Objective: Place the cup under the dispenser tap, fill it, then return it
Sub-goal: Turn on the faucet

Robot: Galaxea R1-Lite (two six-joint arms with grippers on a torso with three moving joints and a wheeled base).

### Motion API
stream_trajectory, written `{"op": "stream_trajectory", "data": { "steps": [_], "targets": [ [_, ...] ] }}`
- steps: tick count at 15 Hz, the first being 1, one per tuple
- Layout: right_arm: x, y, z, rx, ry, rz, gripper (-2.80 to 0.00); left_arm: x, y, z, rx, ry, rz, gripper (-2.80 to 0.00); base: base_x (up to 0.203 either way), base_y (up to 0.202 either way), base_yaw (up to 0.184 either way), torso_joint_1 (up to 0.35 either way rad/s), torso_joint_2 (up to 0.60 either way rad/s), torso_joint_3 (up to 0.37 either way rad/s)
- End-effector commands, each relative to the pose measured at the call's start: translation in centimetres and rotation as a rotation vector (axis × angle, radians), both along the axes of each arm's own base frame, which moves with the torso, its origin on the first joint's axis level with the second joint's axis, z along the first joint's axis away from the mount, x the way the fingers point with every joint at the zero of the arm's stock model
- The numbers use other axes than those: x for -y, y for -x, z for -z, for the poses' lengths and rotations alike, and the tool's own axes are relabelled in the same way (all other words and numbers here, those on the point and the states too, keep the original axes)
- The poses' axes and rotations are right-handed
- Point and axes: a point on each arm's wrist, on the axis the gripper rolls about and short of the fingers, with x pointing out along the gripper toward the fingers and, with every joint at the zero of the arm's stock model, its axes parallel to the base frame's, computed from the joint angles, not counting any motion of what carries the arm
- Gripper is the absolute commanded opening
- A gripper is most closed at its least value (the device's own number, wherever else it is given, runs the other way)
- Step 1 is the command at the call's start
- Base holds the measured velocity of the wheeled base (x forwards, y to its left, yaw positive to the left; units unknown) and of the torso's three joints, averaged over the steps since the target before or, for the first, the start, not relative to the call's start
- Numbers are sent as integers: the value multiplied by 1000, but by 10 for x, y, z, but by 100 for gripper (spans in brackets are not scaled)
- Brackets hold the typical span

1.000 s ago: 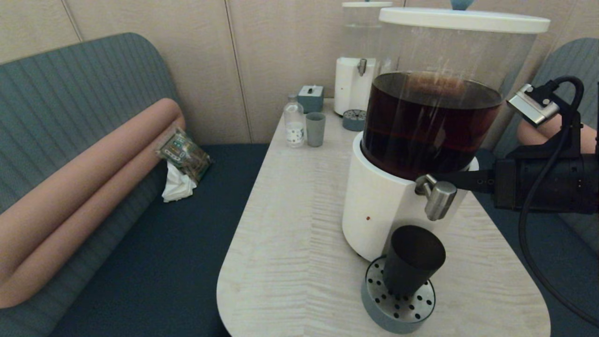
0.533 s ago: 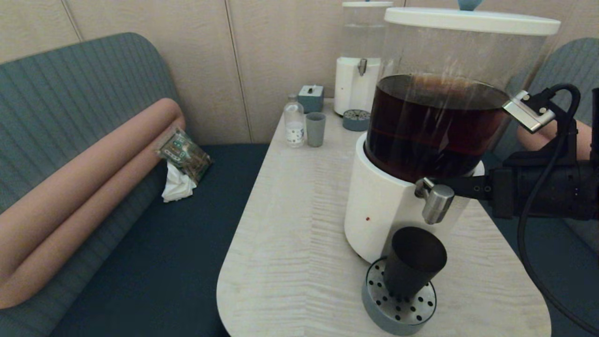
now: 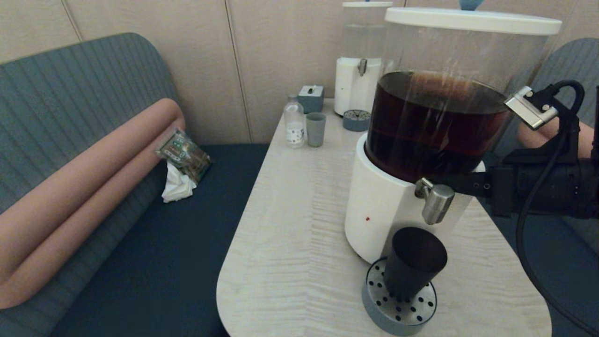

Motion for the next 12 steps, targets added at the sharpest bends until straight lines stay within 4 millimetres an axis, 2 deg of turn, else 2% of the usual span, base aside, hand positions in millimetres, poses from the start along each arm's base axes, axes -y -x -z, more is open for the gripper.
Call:
{"op": "stream_trajectory", "data": {
  "steps": [1,7,12],
  "targets": [
    [1,-2,-3,37,-12,9,-280,0,0,0,-2,1,0,-280,0,0,0,0,0,0],
    [3,1,-4,58,-17,18,-280,0,0,0,-2,-1,0,-280,0,0,0,0,0,0],
    [24,11,-17,114,-30,94,-280,0,0,0,-2,-1,0,-280,0,0,0,0,0,0]
  ]
}}
